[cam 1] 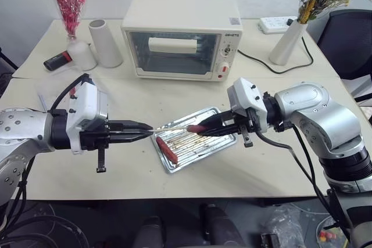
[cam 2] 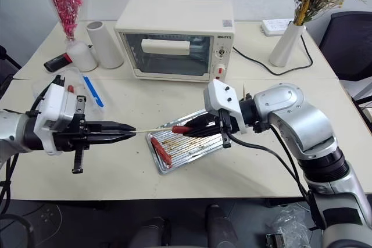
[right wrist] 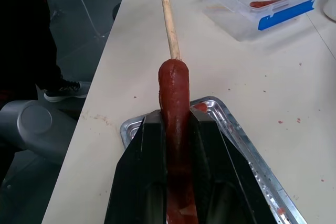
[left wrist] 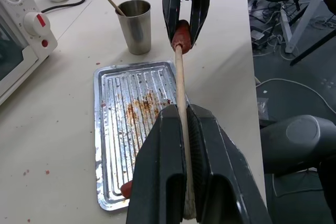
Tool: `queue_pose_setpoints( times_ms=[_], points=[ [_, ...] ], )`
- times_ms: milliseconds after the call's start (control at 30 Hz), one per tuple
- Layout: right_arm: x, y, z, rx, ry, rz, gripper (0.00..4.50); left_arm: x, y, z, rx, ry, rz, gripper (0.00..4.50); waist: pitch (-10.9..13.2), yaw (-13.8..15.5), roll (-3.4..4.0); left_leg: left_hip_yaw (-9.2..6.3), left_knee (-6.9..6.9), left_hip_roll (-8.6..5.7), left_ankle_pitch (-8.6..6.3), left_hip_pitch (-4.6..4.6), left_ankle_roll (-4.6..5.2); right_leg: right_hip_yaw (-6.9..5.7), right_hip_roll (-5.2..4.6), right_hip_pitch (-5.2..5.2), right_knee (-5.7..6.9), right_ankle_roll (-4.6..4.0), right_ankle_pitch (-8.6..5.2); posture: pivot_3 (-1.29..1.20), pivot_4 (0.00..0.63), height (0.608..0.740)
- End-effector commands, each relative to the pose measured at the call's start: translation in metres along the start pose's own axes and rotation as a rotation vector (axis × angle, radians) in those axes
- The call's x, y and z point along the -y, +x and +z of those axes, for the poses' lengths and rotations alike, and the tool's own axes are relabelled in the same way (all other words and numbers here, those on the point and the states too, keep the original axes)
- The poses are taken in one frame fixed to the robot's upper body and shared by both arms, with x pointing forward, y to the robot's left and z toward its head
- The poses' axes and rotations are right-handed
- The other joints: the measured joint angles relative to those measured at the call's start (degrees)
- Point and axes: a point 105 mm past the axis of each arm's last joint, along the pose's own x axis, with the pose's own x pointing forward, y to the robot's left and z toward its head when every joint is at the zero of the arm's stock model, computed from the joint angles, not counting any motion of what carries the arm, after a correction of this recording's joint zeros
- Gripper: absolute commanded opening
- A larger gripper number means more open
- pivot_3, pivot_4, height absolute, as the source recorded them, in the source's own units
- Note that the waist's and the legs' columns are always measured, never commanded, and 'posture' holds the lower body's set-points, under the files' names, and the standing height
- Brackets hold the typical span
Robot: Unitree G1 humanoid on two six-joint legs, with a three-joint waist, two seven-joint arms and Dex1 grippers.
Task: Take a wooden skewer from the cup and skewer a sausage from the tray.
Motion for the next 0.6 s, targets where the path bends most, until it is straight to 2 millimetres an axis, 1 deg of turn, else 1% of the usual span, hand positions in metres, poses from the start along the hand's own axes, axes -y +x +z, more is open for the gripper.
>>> queue_pose_setpoints(
  times_ms=[33,233,467,567,600],
  points=[
    [-0.008,0.002,0.016,0.029,-0.097,0.036,0.56,0.002,0.001,0.003,-0.014,0.035,-0.022,0.00,0.0,0.0,0.00,0.00,0.00,0.00,0.00,0.00,0.00,0.00,0.00,0.00,0.00,0.00,0.00,0.00,0.150,0.740],
    [-0.017,0.008,0.021,0.011,-0.211,0.127,0.56,0.002,0.003,0.001,-0.040,0.047,-0.072,0.00,0.0,0.0,0.00,0.02,0.00,-0.01,0.00,0.00,0.00,-0.01,0.01,0.00,0.00,0.00,0.00,0.00,0.150,0.740],
    [-0.022,0.015,0.023,0.019,-0.260,0.172,0.56,0.000,0.006,0.000,-0.038,0.050,-0.082,0.00,0.0,0.0,0.00,0.01,0.01,-0.01,0.00,0.00,0.00,-0.03,0.01,0.00,0.01,0.00,0.00,0.00,0.150,0.740],
    [-0.022,0.015,0.022,0.012,-0.244,0.168,1.15,0.000,0.005,-0.001,-0.038,0.046,-0.071,0.00,0.0,-0.1,0.00,0.00,0.01,0.00,0.00,0.00,0.00,-0.03,0.02,0.00,0.02,0.00,0.00,0.00,0.150,0.740],
    [-0.022,0.015,0.022,0.011,-0.241,0.166,1.42,0.000,0.005,-0.001,-0.039,0.043,-0.066,0.00,0.0,-0.1,0.00,0.00,0.01,0.01,0.00,0.01,0.00,-0.02,0.03,0.00,0.04,0.00,0.00,0.00,0.150,0.740]
  ],
)
